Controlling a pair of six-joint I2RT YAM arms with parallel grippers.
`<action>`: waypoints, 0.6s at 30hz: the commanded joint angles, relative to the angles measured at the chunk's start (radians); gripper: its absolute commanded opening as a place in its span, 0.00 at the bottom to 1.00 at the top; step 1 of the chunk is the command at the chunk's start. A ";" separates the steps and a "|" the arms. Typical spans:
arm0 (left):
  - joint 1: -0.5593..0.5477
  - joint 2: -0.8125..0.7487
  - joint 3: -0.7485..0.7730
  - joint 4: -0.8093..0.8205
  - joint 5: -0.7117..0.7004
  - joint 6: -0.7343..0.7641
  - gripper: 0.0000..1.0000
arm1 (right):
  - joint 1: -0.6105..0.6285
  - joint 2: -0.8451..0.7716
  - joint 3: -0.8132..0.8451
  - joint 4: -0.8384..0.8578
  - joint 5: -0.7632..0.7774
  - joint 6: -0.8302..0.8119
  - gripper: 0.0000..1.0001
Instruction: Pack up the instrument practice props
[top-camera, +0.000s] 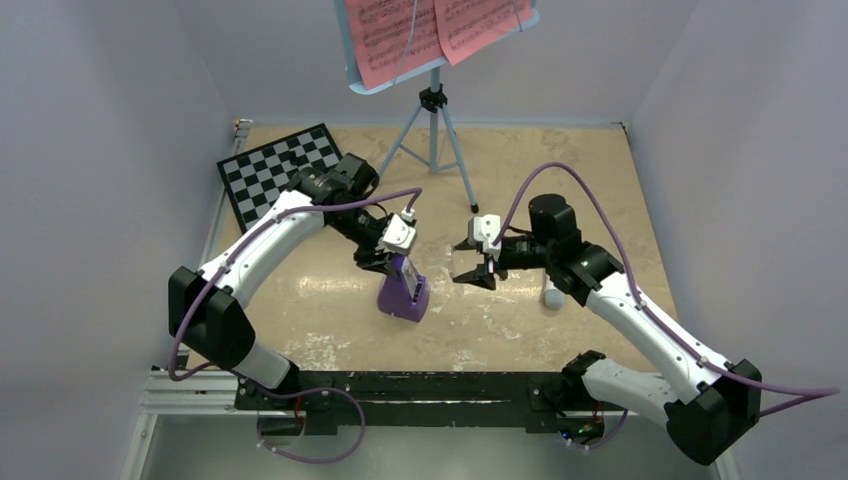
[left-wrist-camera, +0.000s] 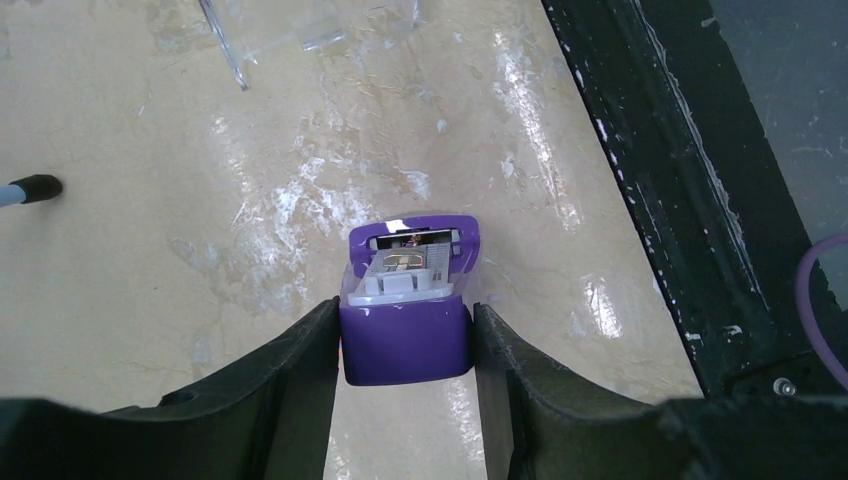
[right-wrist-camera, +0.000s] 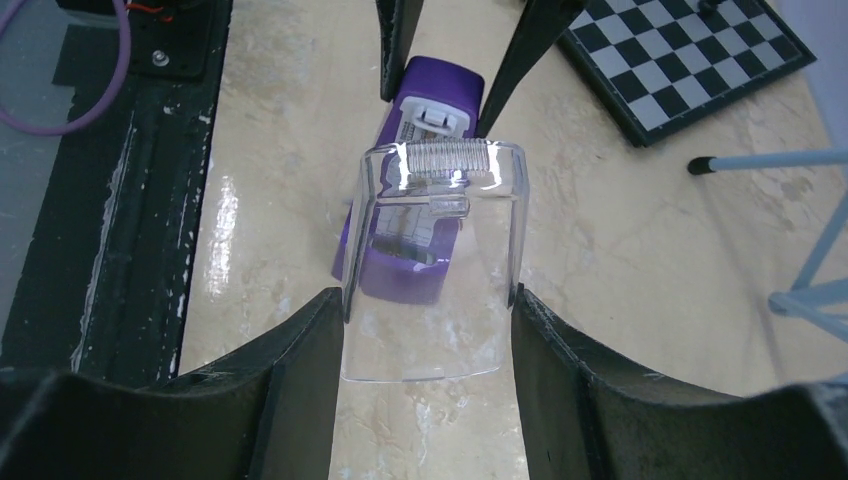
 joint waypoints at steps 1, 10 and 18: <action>-0.007 -0.076 -0.045 0.015 0.071 0.113 0.00 | 0.049 0.001 -0.061 0.171 -0.016 -0.076 0.00; -0.033 -0.111 -0.118 0.077 0.008 0.099 0.60 | 0.070 -0.004 -0.114 0.249 0.068 0.048 0.00; -0.053 -0.058 -0.133 0.134 0.024 0.043 0.66 | 0.090 0.015 -0.138 0.297 0.088 0.120 0.00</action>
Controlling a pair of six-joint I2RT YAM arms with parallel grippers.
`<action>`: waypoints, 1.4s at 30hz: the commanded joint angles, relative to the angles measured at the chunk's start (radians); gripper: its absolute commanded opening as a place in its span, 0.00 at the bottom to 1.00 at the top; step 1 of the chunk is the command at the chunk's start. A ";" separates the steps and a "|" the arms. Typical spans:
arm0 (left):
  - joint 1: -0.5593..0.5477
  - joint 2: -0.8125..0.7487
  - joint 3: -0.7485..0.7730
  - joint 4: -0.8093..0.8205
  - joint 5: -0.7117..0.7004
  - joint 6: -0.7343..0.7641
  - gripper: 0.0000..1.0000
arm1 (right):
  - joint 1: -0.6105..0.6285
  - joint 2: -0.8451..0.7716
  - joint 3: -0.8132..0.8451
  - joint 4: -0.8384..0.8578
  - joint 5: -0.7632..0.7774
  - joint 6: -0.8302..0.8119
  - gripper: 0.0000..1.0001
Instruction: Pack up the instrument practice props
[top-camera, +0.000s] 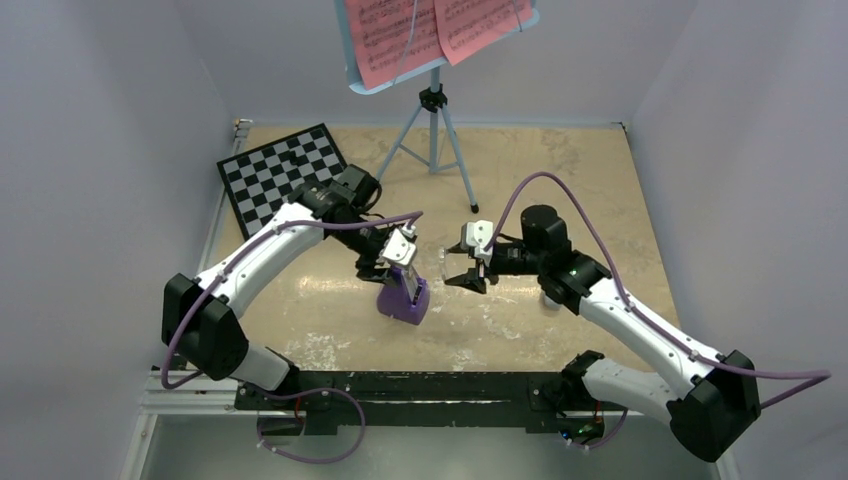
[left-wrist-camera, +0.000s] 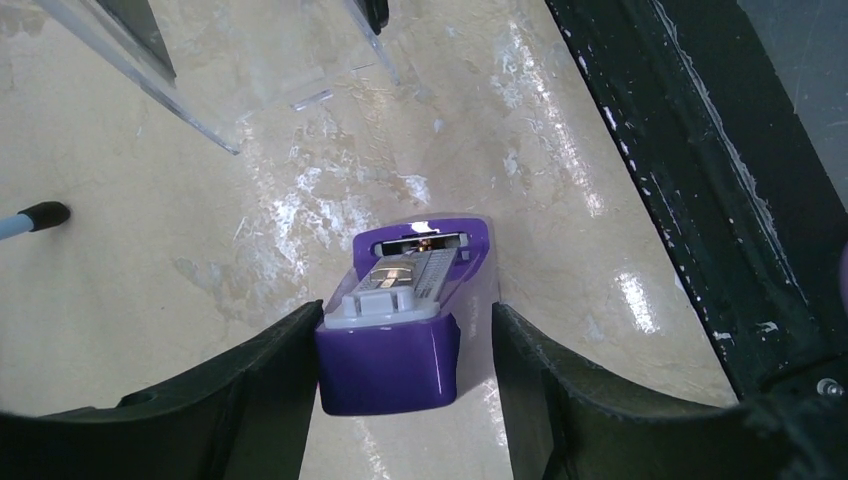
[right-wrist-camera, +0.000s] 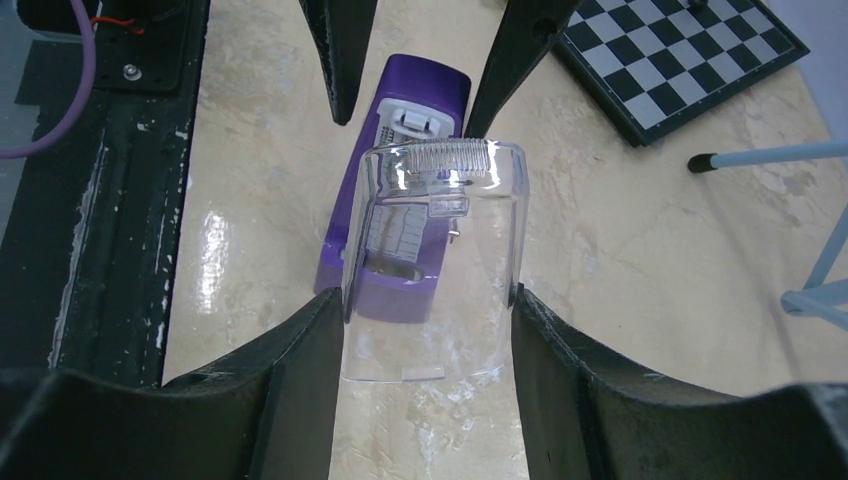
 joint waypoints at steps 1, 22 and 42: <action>-0.023 0.028 -0.013 0.049 0.042 -0.022 0.65 | 0.021 0.003 -0.016 0.087 0.016 0.059 0.00; 0.040 0.011 -0.116 0.217 0.169 -0.194 0.00 | 0.204 0.149 -0.158 0.657 0.256 0.199 0.00; 0.103 -0.032 -0.202 0.338 0.113 -0.159 0.00 | 0.204 0.213 -0.297 0.910 0.280 0.310 0.00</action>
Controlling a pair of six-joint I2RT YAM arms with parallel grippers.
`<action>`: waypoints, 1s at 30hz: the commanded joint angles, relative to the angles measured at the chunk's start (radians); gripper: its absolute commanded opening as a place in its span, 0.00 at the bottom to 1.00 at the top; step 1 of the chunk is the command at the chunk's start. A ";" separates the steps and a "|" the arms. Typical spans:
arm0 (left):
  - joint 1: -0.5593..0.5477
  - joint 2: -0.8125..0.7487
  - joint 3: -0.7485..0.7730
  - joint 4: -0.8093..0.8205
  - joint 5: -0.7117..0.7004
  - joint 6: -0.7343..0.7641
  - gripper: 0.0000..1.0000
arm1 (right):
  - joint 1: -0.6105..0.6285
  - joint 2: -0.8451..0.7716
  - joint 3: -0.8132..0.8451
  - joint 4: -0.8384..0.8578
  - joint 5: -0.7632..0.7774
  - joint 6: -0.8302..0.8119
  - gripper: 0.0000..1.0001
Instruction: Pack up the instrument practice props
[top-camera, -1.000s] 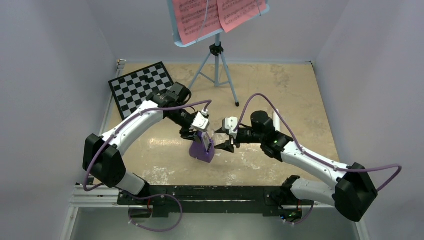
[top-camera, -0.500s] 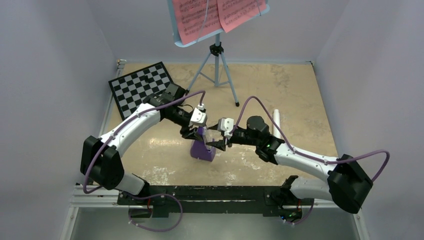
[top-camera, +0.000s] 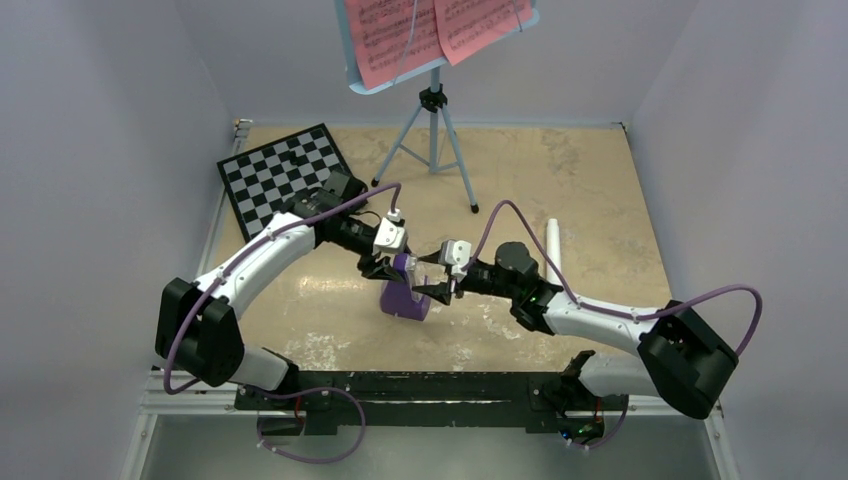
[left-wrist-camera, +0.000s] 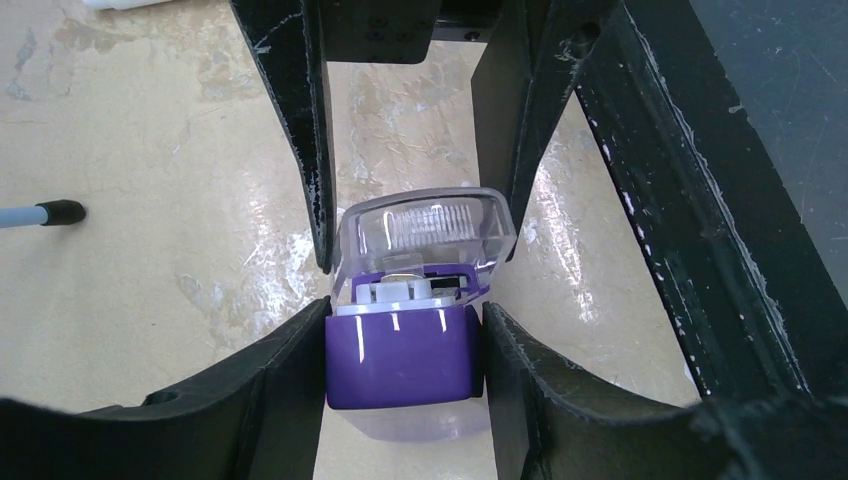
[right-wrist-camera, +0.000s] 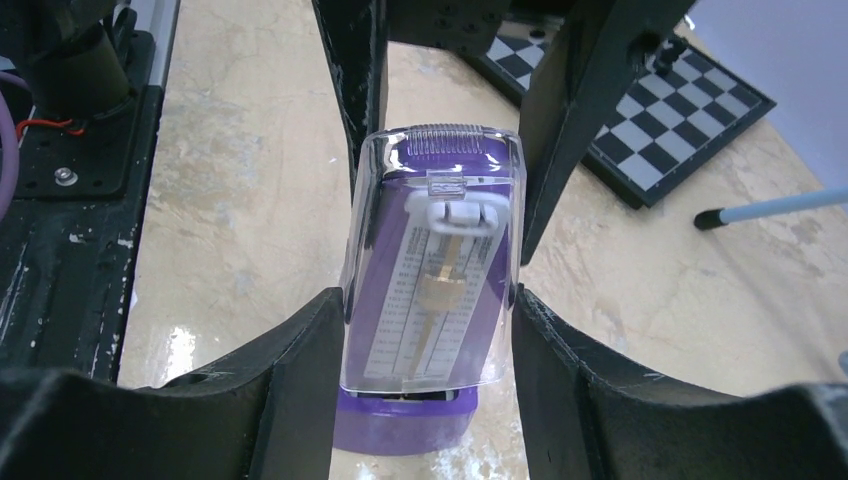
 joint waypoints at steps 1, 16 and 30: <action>0.025 -0.005 -0.042 0.058 -0.057 0.049 0.00 | -0.003 -0.005 -0.036 0.119 0.056 0.073 0.00; 0.026 -0.003 -0.044 0.075 -0.081 0.024 0.00 | -0.003 0.008 -0.068 0.188 0.058 0.147 0.00; 0.027 0.004 -0.040 0.069 -0.078 0.029 0.00 | -0.003 0.050 -0.059 0.139 -0.005 0.107 0.00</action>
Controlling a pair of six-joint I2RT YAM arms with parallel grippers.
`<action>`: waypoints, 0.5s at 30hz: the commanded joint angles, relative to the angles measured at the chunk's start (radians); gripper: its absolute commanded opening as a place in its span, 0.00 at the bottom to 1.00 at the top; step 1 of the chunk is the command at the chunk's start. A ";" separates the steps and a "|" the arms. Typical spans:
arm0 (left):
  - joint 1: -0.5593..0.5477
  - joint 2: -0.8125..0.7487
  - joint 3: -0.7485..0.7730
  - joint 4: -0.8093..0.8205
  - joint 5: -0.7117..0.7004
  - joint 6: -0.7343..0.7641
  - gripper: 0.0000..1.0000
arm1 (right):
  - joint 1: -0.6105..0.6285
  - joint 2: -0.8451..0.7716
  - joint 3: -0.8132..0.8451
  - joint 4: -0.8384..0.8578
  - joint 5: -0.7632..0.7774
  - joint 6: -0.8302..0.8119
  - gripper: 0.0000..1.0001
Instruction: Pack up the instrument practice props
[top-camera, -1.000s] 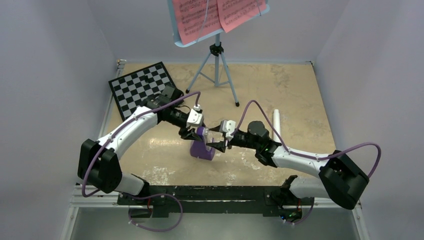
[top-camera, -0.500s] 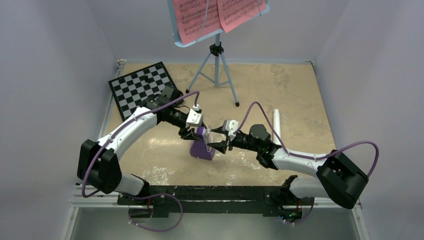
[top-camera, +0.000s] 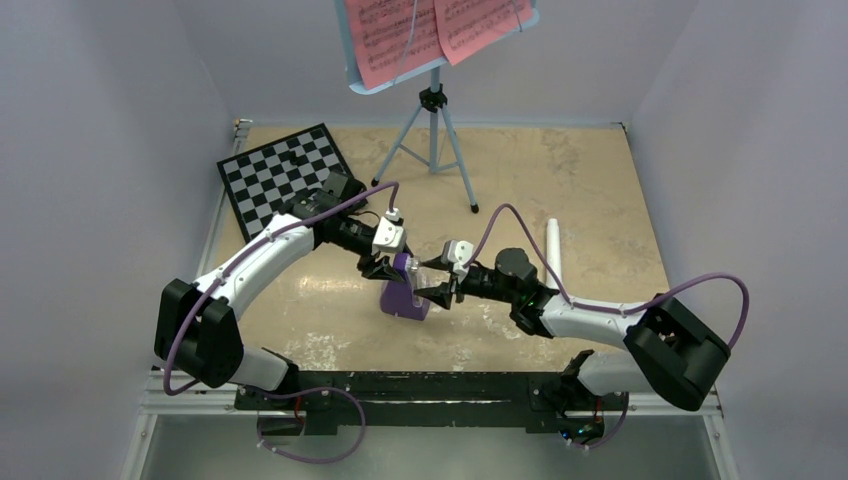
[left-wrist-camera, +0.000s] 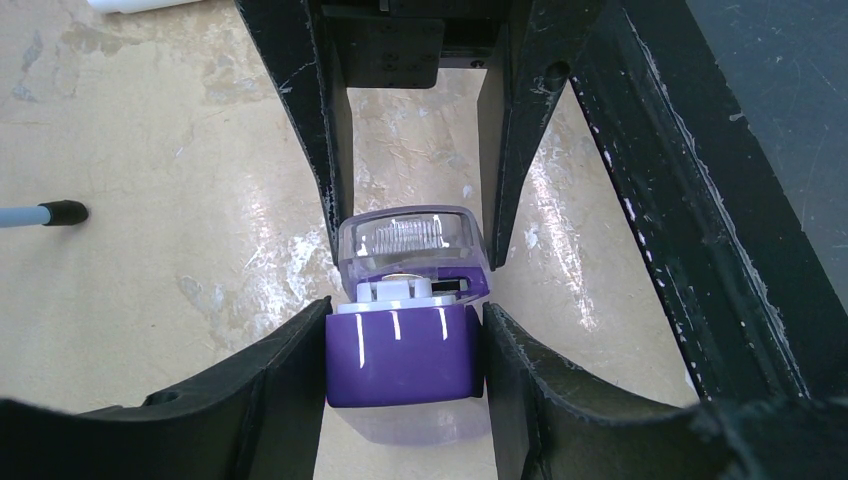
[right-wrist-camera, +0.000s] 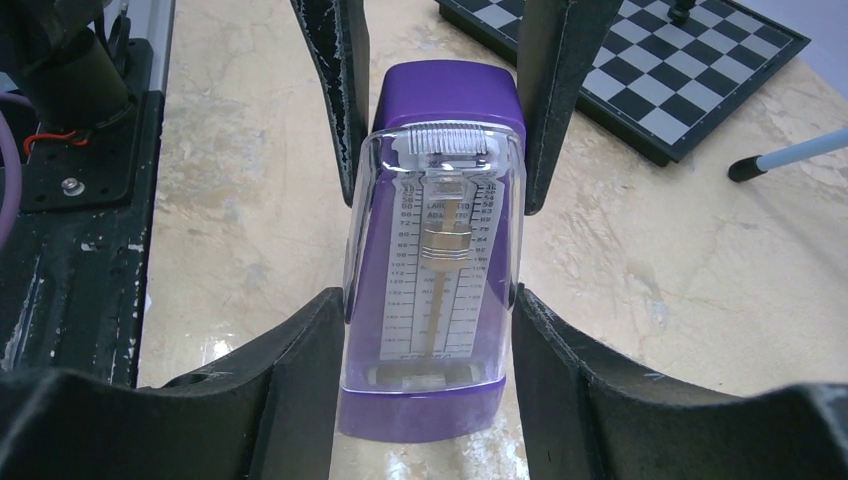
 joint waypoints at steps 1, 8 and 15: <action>0.017 0.013 -0.017 0.032 -0.093 0.052 0.00 | -0.001 -0.001 0.019 0.008 -0.047 -0.019 0.00; 0.018 0.012 -0.018 0.036 -0.080 0.039 0.00 | 0.000 -0.003 0.036 -0.062 -0.053 -0.056 0.00; 0.016 -0.003 -0.036 0.029 -0.072 0.039 0.00 | 0.009 0.024 0.048 -0.036 0.034 -0.082 0.00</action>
